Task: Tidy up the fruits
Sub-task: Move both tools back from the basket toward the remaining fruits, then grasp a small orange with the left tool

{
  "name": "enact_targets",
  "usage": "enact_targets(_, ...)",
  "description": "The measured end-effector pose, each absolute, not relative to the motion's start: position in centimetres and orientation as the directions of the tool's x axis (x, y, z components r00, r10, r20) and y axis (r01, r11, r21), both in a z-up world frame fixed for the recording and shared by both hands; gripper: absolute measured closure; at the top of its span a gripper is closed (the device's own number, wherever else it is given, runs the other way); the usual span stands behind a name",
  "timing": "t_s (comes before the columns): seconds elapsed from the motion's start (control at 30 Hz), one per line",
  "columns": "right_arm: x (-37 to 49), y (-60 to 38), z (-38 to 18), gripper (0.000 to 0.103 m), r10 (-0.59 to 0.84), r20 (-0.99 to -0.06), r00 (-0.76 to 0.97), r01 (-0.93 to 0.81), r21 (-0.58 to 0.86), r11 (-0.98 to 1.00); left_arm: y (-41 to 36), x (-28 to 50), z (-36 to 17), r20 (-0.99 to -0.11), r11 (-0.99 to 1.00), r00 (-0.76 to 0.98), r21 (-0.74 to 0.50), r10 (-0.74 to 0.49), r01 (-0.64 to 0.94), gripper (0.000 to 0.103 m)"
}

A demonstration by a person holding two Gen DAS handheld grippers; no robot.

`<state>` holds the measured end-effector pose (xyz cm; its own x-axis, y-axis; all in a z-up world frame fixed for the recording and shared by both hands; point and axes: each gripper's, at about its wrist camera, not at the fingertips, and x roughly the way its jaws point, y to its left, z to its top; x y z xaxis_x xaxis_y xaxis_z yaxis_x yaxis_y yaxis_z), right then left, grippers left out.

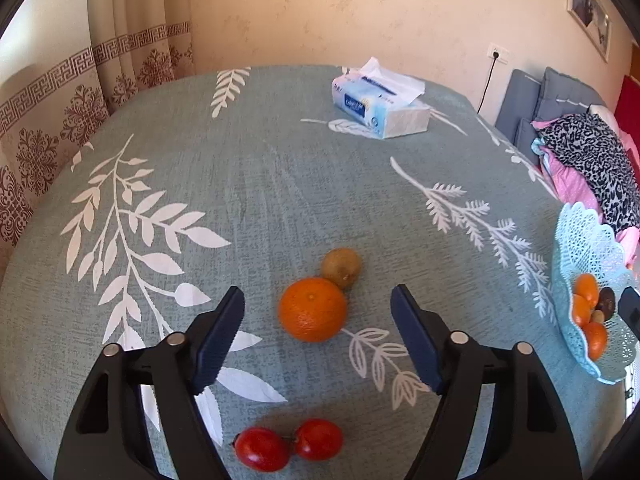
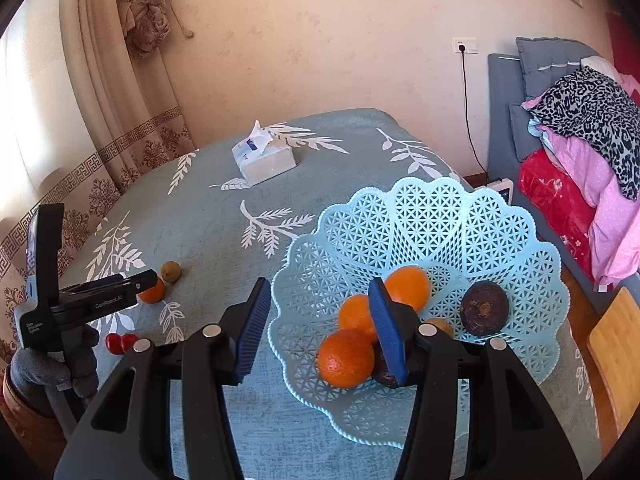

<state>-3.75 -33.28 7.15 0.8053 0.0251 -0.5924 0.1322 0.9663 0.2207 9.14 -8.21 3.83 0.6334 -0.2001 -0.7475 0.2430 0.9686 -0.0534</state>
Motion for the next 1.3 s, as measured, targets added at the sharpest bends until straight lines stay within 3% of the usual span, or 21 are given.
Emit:
enact_targets(0.3,-2.5,-30.5,6.9,0.051,0.062,-0.609,0.791,0.078,0.202,0.976,-7.9,10.7,1.8,-0.788,0.965,0.577,-0.083,-0.216,0.248,0.044)
enact_targets(0.53,-1.4,-28.2,6.9,0.051,0.091,-0.623,0.777,0.034,0.185,0.982,-7.8,11.0,1.3,-0.78,0.955,0.57,-0.116,-0.257,0.272,0.063)
enact_targets(0.9,0.2,-24.3,5.9,0.051,0.161,-0.659,0.735,-0.053,0.181,0.982,-5.2,10.2,3.7,-0.717,0.956,0.636,-0.167,-0.285,0.241,0.064)
enact_targets(1.3,3.6,-19.7,4.6,0.05,0.237,-0.7,0.674,-0.155,0.18,0.971,-1.5,9.3,6.1,-0.651,0.976,0.727,-0.16,-0.218,0.149,0.063)
